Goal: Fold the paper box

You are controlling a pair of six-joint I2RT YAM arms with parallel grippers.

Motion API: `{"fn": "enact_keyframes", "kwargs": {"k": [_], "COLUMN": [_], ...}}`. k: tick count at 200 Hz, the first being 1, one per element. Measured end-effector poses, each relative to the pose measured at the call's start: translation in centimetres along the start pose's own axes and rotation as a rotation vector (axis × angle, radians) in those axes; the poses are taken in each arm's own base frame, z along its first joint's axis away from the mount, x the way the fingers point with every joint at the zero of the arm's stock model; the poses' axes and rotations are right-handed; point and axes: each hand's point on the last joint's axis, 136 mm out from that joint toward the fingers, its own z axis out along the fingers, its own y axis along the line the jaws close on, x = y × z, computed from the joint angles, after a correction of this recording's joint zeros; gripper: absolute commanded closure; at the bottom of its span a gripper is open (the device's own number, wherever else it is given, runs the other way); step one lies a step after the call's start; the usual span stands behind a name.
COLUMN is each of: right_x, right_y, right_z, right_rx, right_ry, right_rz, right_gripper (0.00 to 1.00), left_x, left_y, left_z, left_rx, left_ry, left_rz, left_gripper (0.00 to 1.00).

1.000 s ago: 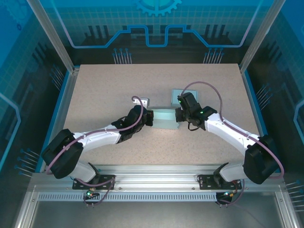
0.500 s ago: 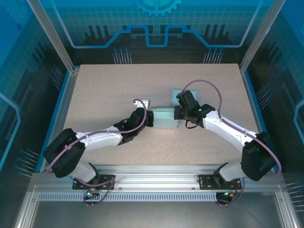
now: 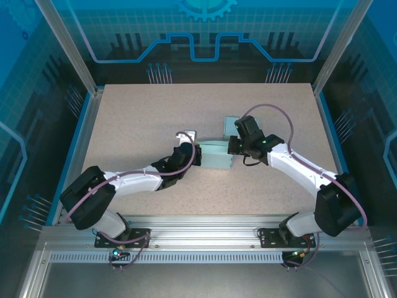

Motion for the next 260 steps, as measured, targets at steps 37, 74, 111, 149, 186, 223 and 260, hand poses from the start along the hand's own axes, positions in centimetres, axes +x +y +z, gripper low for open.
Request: {"fn": "enact_keyframes", "kwargs": {"k": [37, 74, 111, 149, 186, 223, 260], "right_x": [0.0, -0.1, -1.3, -1.7, -0.6, 3.2, 4.9], "right_y": [0.3, 0.4, 1.1, 1.3, 0.0, -2.2, -2.4], "right_z": [-0.3, -0.4, -1.2, -1.7, -0.6, 1.0, 0.4], "right_rx": [-0.019, -0.025, -0.061, -0.075, -0.048, -0.013, -0.03], "right_ry": [0.0, -0.003, -0.059, -0.087, -0.107, -0.06, -0.087], "right_rz": [0.004, 0.019, 0.025, 0.016, -0.003, -0.012, -0.033], "right_gripper": [0.98, 1.0, 1.0, 1.0, 1.0, 1.0, 1.0], "left_x": [0.0, 0.1, 0.7, 1.4, 1.4, 2.5, 3.2], "left_y": [0.2, 0.2, 0.3, -0.1, -0.3, -1.0, -1.4], "left_z": [0.0, -0.1, 0.1, 0.2, 0.1, -0.2, -0.4], "left_rx": [-0.017, -0.035, -0.054, -0.048, -0.04, -0.002, 0.035], "left_ry": [-0.008, -0.015, -0.011, 0.001, -0.002, 0.022, 0.028], "left_rz": [0.004, 0.028, 0.042, 0.051, 0.052, 0.065, 0.062], "left_gripper": [1.0, 1.0, 1.0, 1.0, 1.0, 1.0, 1.0]}}
